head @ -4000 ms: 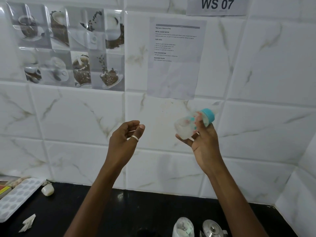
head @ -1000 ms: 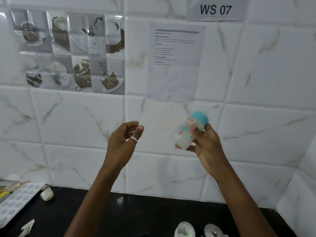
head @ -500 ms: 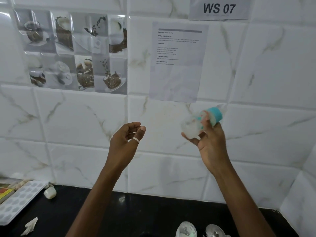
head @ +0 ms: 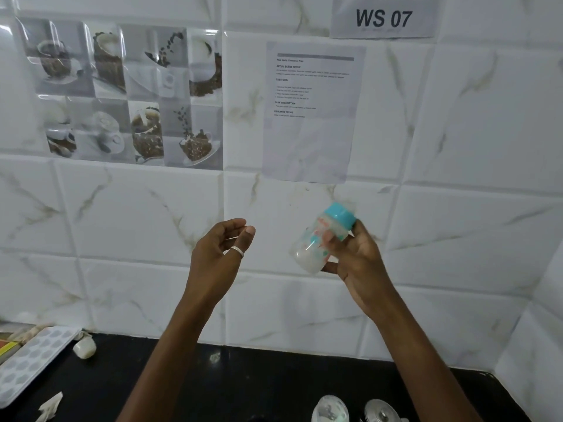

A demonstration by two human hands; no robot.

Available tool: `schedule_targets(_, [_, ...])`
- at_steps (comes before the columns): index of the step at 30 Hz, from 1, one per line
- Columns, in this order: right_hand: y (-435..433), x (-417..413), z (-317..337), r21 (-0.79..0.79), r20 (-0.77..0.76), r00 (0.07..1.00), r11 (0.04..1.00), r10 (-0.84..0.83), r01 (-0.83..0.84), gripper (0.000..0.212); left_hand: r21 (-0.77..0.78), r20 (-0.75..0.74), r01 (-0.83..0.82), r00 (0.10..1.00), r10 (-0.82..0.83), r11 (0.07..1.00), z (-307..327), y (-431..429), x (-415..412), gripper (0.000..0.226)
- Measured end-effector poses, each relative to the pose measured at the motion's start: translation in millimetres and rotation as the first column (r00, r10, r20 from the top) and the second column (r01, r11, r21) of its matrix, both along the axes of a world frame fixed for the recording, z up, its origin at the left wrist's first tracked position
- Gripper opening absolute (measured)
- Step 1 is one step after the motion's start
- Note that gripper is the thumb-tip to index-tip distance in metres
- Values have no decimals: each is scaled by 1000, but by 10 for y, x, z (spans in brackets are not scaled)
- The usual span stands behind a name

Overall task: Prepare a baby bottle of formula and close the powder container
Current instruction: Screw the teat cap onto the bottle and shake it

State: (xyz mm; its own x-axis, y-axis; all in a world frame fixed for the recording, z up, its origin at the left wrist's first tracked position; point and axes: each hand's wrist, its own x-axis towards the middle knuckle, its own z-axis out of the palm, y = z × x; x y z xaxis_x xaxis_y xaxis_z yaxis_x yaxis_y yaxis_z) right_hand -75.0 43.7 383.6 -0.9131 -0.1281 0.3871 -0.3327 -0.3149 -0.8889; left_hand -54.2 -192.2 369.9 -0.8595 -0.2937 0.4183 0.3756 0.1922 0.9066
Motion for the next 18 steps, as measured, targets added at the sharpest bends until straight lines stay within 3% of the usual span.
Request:
schedule_targets(3, [32,-18,96,-358,-1,1000,934,-9,7,63,0,-3,1,1000,-1,1000,-2,-13,13,31])
schedule_targets(4, [31,-28,111,-392,5,1000,919,-31,31,60,3,-4,-2,1000,2,1000,-2,-26,15,30])
schedule_targets(5, [17,-22,101,-358,10,999,933,-43,44,58,8,-4,-4,1000,4,1000,0,-36,15,28])
schedule_targets(9, [-22,18,-30,66,10,1000,998,-5,5,64,13,-3,-5,1000,5,1000,3,-34,13,23])
schedule_targets(10, [-2,16,-25,42,-1,1000,999,-6,6,67,8,-4,-4,1000,4,1000,2,-26,13,24])
schedule_targets(13, [47,-24,63,-297,-5,1000,955,-25,23,62,5,-8,2,1000,-2,1000,-6,-24,26,25])
schedule_targets(14, [55,-40,83,-328,-1,999,943,-50,47,62,5,-8,0,1000,0,1000,-8,-29,27,25])
schedule_targets(15, [40,-39,85,-293,4,998,954,-65,64,65,3,-7,-2,1000,2,1000,-8,-33,27,25])
schedule_targets(18, [-5,-12,2,66,15,999,997,-34,33,76,6,-3,-5,1000,5,1000,-4,-24,13,24])
